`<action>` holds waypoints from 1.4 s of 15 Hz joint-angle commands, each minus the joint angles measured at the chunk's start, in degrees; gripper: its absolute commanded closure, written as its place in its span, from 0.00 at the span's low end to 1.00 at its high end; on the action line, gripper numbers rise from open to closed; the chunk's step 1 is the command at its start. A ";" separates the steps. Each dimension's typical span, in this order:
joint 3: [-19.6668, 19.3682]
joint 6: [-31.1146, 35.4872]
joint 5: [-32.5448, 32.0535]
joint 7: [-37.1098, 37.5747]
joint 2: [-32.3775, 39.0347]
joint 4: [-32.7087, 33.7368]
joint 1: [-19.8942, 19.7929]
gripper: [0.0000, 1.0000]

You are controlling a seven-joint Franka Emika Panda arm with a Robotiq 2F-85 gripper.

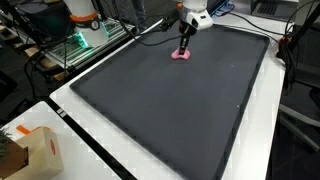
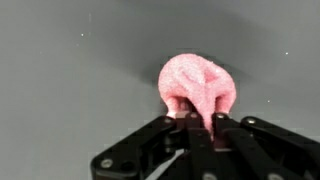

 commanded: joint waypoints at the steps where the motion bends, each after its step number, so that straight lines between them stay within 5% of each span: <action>1: 0.55 -0.07 1.27 -0.11 0.34 -0.66 -0.79 0.99; 2: 0.82 -0.10 1.87 -0.54 0.30 -0.60 -1.03 0.69; 5: 0.51 -0.54 1.81 0.22 0.30 -0.59 -0.72 0.57; 13: 1.54 -1.07 3.97 -0.60 -0.54 -0.57 -1.19 0.00; 21: 1.48 -1.30 14.87 1.43 -6.11 -0.75 -4.58 0.00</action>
